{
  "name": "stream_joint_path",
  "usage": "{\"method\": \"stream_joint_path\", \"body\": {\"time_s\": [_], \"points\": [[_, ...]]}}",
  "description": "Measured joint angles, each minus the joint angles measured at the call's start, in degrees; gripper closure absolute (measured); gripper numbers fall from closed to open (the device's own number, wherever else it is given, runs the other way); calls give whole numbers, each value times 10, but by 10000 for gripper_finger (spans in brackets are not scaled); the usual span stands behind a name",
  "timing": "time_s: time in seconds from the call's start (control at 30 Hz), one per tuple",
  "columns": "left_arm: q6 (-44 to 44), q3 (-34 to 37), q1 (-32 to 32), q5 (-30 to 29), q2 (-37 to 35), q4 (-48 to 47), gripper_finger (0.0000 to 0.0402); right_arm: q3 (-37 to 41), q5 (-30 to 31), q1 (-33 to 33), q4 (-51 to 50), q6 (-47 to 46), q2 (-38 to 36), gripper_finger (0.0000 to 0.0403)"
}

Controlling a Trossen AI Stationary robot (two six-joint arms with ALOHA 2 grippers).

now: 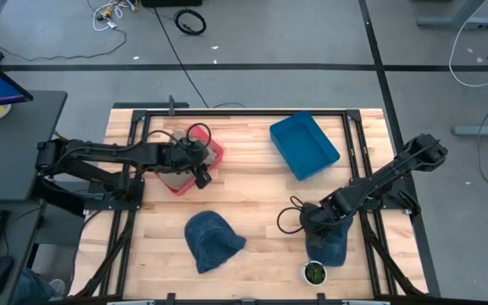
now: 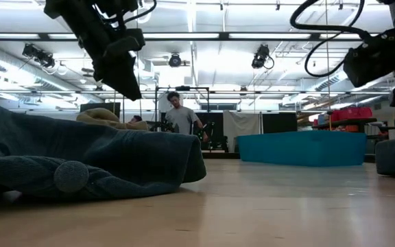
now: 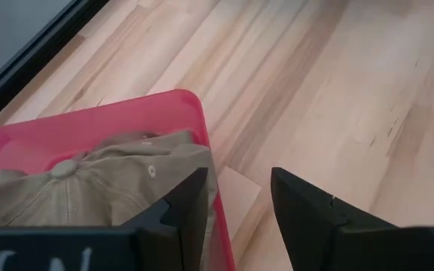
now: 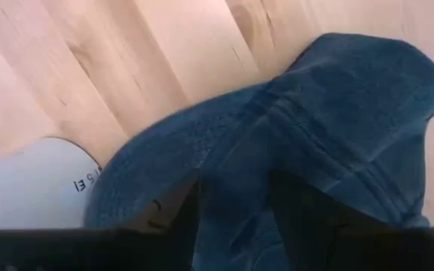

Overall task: Pick & Place hat
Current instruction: Put the right blue cap into the blue bin

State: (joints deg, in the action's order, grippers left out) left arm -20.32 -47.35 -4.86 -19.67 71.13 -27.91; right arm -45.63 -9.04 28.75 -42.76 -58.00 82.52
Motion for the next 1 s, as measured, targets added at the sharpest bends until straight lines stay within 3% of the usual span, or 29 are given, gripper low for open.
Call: {"method": "stream_joint_path", "body": {"time_s": [0.27, 0.5, 0.73, 0.83, 1.0], "points": [[0, 0, 0, 0, 0, 0, 252, 0, 10, 0, 1, 58, 0, 271], [0, 0, 0, 0, 0, 0, 252, -1, 19, -3, 6, 47, 0, 388], [0, 0, 0, 0, 0, 3, 252, -94, 21, -3, -61, 109, 0, 396], [0, 0, 0, 0, 0, 3, 252, -170, 84, -3, -135, 170, 0, 395], [0, 0, 0, 0, 0, 3, 252, -286, 257, -3, -275, 328, 0, 399]]}}
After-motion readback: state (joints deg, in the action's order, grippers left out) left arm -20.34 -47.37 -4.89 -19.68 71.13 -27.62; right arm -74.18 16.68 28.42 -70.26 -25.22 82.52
